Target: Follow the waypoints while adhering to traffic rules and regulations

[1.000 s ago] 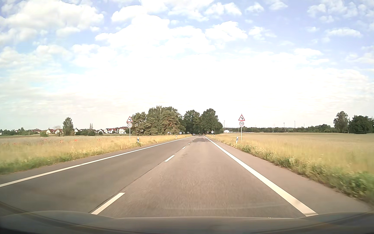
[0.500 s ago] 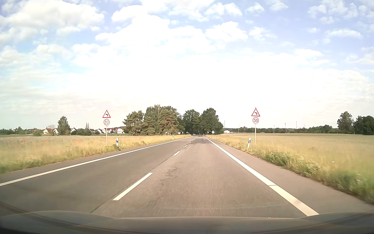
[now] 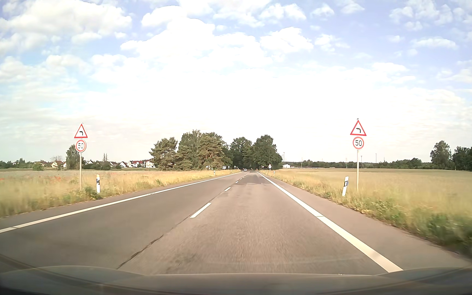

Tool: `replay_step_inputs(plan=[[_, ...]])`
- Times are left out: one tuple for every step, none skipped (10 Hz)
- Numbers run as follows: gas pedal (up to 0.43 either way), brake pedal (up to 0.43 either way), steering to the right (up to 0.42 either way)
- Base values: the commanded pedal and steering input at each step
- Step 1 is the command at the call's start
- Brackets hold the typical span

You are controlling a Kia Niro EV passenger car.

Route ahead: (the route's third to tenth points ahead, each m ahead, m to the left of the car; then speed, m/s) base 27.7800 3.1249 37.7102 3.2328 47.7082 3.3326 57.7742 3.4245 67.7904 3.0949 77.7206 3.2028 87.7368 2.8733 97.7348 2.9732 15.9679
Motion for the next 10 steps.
replay_step_inputs(plan=[[0.0, 0.14, 0.002], [0.0, 0.159, 0.001], [0.0, 0.159, 0.002], [0.0, 0.159, 0.002], [0.0, 0.159, 0.003], [0.0, 0.159, 0.004], [0.0, 0.159, 0.004], [0.0, 0.159, 0.004], [0.0, 0.159, 0.004], [0.0, 0.159, 0.003]])
